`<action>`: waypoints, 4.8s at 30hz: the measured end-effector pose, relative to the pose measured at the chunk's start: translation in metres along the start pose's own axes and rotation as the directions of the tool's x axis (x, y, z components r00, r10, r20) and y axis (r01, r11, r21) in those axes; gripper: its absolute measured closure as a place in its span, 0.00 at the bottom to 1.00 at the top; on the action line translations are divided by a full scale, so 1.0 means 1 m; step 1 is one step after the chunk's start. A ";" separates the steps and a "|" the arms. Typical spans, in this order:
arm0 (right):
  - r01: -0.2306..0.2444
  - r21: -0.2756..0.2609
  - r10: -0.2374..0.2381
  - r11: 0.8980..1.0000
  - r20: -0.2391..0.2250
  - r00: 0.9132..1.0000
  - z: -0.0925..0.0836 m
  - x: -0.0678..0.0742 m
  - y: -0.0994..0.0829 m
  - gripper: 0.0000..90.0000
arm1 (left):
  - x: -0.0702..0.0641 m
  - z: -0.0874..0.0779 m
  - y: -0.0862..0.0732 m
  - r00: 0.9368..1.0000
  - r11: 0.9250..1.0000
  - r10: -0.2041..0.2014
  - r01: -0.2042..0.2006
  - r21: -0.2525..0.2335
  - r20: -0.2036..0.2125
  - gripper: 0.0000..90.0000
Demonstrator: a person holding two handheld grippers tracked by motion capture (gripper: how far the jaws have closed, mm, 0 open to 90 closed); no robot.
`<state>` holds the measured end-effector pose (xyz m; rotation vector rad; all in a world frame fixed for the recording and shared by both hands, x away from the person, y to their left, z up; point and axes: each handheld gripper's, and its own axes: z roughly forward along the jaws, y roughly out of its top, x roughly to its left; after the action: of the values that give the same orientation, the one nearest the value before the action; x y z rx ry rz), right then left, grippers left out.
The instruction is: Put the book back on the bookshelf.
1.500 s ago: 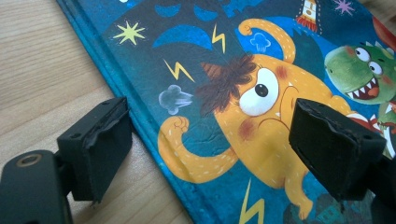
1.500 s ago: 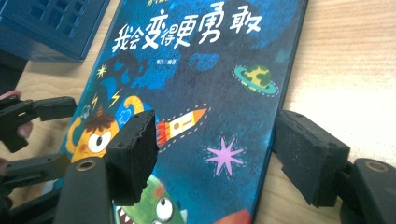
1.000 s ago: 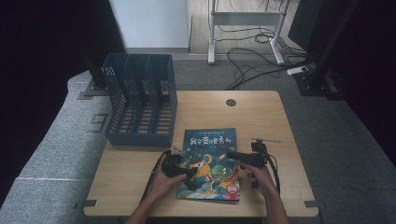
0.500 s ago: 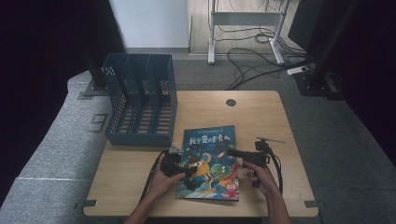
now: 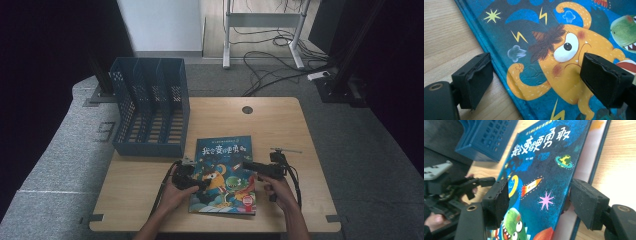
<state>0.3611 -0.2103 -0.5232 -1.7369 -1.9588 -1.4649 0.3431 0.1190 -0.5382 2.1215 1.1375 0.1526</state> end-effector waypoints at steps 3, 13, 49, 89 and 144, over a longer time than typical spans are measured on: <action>0.014 0.016 -0.014 1.000 0.030 0.999 0.004 0.000 -0.001 0.35 | 0.000 0.000 0.000 1.000 1.000 0.007 -0.007 0.001 -0.005 0.12; 0.038 0.053 -0.043 0.998 0.107 0.993 0.014 -0.002 -0.004 0.35 | -0.001 0.000 -0.001 1.000 1.000 0.010 -0.010 0.001 -0.010 0.13; 0.000 0.229 -0.041 0.973 0.174 0.984 0.019 0.019 0.049 0.35 | 0.006 -0.004 -0.001 0.999 1.000 -0.013 0.013 0.006 0.044 0.15; 0.120 0.115 -0.111 0.986 -0.082 0.990 -0.005 0.041 0.065 0.44 | 0.023 -0.009 -0.004 0.980 0.994 -0.103 0.108 -0.020 0.168 0.11; 0.154 0.126 -0.166 0.980 0.096 0.981 0.044 0.037 0.088 0.62 | 0.022 -0.010 -0.006 0.983 0.996 -0.083 0.087 -0.020 0.164 0.13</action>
<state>0.4416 -0.1659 -0.4728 -1.6735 -2.2376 -1.2966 0.3488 0.1434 -0.5397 2.0180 1.1202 -0.0444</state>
